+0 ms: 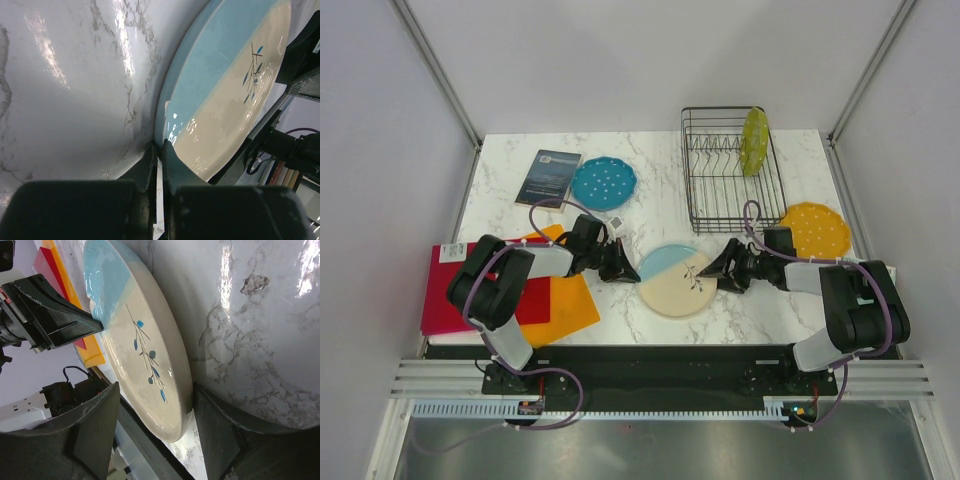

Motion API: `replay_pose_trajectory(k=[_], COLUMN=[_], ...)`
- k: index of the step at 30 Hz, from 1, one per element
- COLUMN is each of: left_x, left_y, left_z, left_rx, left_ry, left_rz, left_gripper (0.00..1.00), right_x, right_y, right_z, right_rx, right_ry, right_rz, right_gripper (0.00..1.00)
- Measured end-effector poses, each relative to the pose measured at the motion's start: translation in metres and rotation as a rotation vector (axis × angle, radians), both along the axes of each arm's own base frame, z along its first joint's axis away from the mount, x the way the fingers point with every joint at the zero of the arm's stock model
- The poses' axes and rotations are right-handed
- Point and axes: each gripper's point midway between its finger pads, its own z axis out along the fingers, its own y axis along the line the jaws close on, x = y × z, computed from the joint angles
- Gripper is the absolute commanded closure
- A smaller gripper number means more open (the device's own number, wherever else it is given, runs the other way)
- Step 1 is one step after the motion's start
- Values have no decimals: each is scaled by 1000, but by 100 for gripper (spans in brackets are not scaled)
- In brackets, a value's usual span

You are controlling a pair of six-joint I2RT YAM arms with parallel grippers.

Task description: Load the plates into the dish rack

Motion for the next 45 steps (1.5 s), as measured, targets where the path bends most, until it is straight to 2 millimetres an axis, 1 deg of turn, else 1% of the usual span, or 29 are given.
replay_pose_trajectory(k=[4,6,8,9,14,17,18,19,20,21,22,23,25,26,28,30,31,32,33,34,36,37,38,39,41,42,43,44,45], left_x=[0,-1,-1,-1,-4,-7,-8,-8,-8,-8,-8,-8,-5,-5,-4,1,9,20,36,50,91,109,121,135,149,154,159,163,165], left_y=[-1,-2,-4,-4,-9,-12,-12,-13,-12,-12,-12,-11,-12,-14,-15,-11,-4,6,18,30,62,78,90,106,124,132,140,146,150], left_z=[0,0,0,0,0,0,0,0,0,0,0,0,3,5,9,19,29,41,56,70,115,137,153,172,183,179,171,158,146], left_rx=[-8,-14,-20,-21,-23,-22,-20,-20,-18,-15,-11,-3,7,9,21,36,43,56,68,81,118,131,139,151,171,194,231,266,295], left_ry=[1,1,1,1,-3,-3,-3,-3,1,3,7,14,5,4,-10,-47,-80,-118,-168,-222,-365,-434,-481,-536,-573,-564,-540,-510,-480], left_rz=[-5,-10,-14,-16,-27,-40,-42,-42,-40,-39,-39,-35,-45,-55,-74,-84,-73,-49,-17,14,123,173,206,251,294,314,336,350,357], left_gripper=[98,98,98,98,98,98,96,93,84,79,75,65,56,48,42,31,25,13,5,1,0,0,0,0,0,0,0,0,0], right_x=[0,0,0,0,0,0,-1,-1,-1,-1,0,1,2,2,4,0,-2,-4,-5,-6,-3,0,6,13,31,47,59,79,93], right_y=[1,2,2,2,1,1,1,1,1,1,1,2,2,2,3,4,4,3,2,2,1,0,0,-1,0,1,1,1,-1], right_z=[0,-1,-2,-4,-8,-9,-9,-10,-9,-6,-1,6,12,15,28,39,45,56,64,76,102,118,137,160,200,229,246,273,288], right_rx=[-2,-6,-15,-21,-40,-50,-54,-58,-59,-52,-46,-33,-54,-61,-85,-111,-124,-144,-158,-170,-197,-210,-223,-241,-268,-287,-305,-339,-364], right_ry=[-2,-2,-6,-4,-4,-11,-15,-18,-25,-37,-56,-82,-117,-123,-170,-197,-209,-231,-250,-270,-323,-356,-399,-451,-545,-619,-667,-743,-793], right_rz=[1,1,2,1,-1,4,5,5,9,15,20,30,44,53,99,150,179,220,248,285,347,373,394,409,417,409,399,375,353], right_gripper=[36,43,47,52,57,65,72,77,85,100,100,100,100,100,100,100,100,100,100,100,100,100,100,100,100,100,100,100,100])
